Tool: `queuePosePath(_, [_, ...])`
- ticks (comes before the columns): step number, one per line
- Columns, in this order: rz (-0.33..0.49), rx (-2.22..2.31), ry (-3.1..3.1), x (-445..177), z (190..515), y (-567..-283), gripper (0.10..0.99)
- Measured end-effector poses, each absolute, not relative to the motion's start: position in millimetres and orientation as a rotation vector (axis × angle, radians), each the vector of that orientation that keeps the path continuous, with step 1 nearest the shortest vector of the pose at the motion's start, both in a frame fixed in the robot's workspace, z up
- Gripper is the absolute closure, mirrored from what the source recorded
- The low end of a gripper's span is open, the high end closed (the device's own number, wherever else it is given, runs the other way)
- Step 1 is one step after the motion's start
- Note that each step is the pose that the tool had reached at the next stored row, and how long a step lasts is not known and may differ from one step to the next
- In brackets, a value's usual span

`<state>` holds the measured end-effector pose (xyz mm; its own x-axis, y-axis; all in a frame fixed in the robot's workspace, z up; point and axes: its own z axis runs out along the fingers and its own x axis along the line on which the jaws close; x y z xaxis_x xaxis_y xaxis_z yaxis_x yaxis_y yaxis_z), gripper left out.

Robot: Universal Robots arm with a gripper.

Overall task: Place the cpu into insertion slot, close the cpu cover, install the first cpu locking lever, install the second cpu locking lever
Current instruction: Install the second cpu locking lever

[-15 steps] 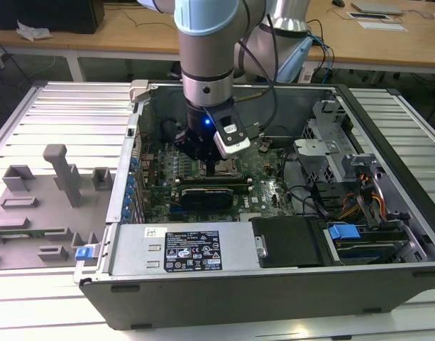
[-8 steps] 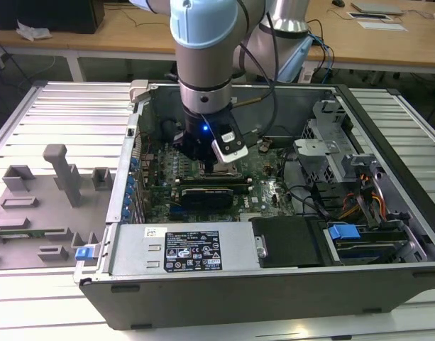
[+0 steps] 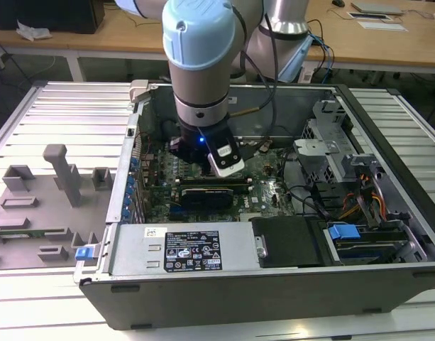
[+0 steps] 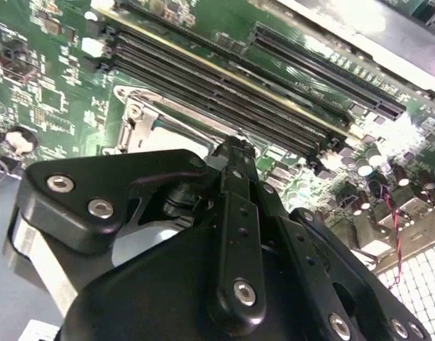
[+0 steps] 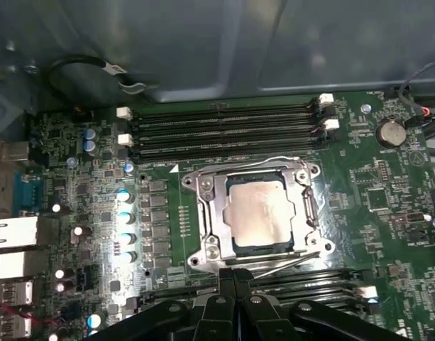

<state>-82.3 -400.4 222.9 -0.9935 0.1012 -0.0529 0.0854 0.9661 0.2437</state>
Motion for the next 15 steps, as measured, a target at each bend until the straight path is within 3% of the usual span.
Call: queuePosePath(15, [0.474,0.148,3.040,-91.2,207.1,-408.1,0.980])
